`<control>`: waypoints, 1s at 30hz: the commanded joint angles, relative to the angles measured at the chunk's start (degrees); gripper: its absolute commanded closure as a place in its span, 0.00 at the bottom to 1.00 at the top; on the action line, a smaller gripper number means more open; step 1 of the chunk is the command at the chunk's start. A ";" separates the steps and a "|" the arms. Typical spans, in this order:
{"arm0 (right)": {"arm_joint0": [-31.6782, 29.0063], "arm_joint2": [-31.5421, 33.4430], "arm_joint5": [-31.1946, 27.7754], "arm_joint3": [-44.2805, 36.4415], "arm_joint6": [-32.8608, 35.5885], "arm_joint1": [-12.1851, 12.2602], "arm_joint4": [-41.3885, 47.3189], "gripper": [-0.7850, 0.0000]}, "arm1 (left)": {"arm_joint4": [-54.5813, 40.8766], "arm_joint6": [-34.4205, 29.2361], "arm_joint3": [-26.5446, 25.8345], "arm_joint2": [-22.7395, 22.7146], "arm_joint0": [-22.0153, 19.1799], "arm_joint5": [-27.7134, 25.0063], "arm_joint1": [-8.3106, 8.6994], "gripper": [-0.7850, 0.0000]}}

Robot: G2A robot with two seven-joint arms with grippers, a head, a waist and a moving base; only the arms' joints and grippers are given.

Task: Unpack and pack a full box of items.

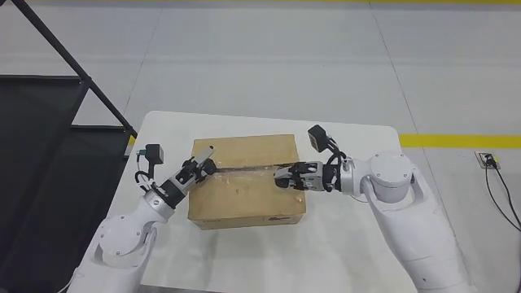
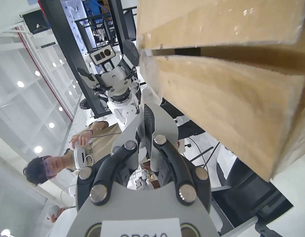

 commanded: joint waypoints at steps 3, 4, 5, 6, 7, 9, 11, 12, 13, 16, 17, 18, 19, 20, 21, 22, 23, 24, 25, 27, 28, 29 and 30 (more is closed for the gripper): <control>-1.04 0.22 -2.49 -1.56 -4.70 0.17 -0.71 1.00 | -0.44 -0.04 -0.48 0.01 0.40 -0.25 0.01 0.00; -1.27 0.16 -2.67 -1.98 -5.16 0.20 -0.61 1.00 | -0.49 -0.01 -0.51 0.01 0.42 -0.30 0.01 0.00; -1.40 0.13 -2.54 -2.14 -5.35 0.26 -0.52 1.00 | -0.64 0.11 -0.49 0.00 0.45 -0.43 0.00 0.00; -1.38 0.12 -1.93 -2.15 -5.62 0.33 -0.65 1.00 | -0.86 0.16 -0.46 0.00 0.47 -0.58 -0.01 0.00; -1.25 -0.01 -1.57 -2.19 -5.55 0.38 -0.64 0.99 | -1.08 0.10 -0.39 -0.01 0.49 -0.68 -0.01 0.00; -0.79 -0.14 -0.77 -1.72 -5.84 0.48 -0.78 0.99 | -2.47 -0.98 -0.21 0.09 0.50 -0.45 -0.01 0.00; -0.33 -0.34 -0.45 -1.07 -6.27 0.53 -0.71 1.00 | -2.19 -2.11 -0.12 -0.05 0.33 -0.67 0.09 0.00; -0.07 -0.49 -0.43 -0.77 -6.38 0.55 -0.62 1.00 | -2.14 -2.71 -0.16 0.10 0.39 -0.89 0.12 0.00; 0.18 -0.61 -0.42 -0.41 -6.47 0.56 -0.49 1.00 | -2.32 -3.62 -0.21 0.25 0.45 -1.03 0.15 0.00; 0.86 -1.04 -0.28 0.67 -7.17 0.56 0.03 1.00 | -1.43 -5.49 -0.28 0.26 0.54 -1.58 0.34 0.00; 1.05 -1.21 -0.26 1.02 -7.34 0.56 0.13 1.00 | -1.31 -5.69 -0.22 0.29 0.56 -1.64 0.37 0.00; 1.23 -1.37 -0.27 1.24 -7.48 0.57 0.19 1.00 | -1.36 -5.60 -0.15 0.33 0.57 -1.70 0.37 0.00; 1.36 -1.47 -0.32 1.44 -7.54 0.58 0.44 1.00 | -1.51 -5.67 -0.14 0.40 0.55 -1.77 0.37 0.00; 1.46 -1.56 -0.33 1.64 -7.62 0.61 0.59 1.00 | -1.70 -5.75 -0.14 0.44 0.52 -1.97 0.37 0.00; 1.56 -1.65 -0.36 1.79 -7.66 0.64 0.67 1.00 | -2.09 -6.00 -0.16 0.48 0.59 -2.23 0.37 0.00; 1.65 -1.71 -0.40 1.96 -7.70 0.67 0.75 1.00 | -2.33 -6.28 -0.17 0.44 0.65 -2.41 0.40 0.00; 1.74 -1.78 -0.38 2.09 -7.64 0.71 0.89 1.00 | -2.13 -6.10 -0.09 0.27 0.66 -2.41 0.43 0.00; 1.83 -1.84 -0.40 2.19 -7.61 0.75 0.99 1.00 | -1.68 -5.42 0.04 0.27 0.60 -2.13 0.43 0.00; 1.88 -1.91 -0.44 2.30 -7.59 0.78 1.09 1.00 | -1.43 -4.90 0.27 0.48 0.42 -1.62 0.40 0.00; 1.97 -2.04 -0.62 2.55 -7.58 0.86 1.27 0.97 | -0.78 -3.88 1.05 0.97 -0.32 -0.76 0.32 0.00; 2.01 -2.10 -0.62 2.70 -7.53 0.90 1.40 0.95 | -0.65 -3.49 1.40 1.27 -0.67 -0.48 0.27 0.00; 2.08 -2.14 -0.60 2.82 -7.50 0.94 1.49 0.92 | -0.60 -3.17 1.72 1.51 -0.96 -0.31 0.22 0.00; 2.14 -2.20 -0.57 2.91 -7.50 0.98 1.55 0.87 | -0.58 -2.86 2.06 1.70 -1.24 -0.08 0.18 0.00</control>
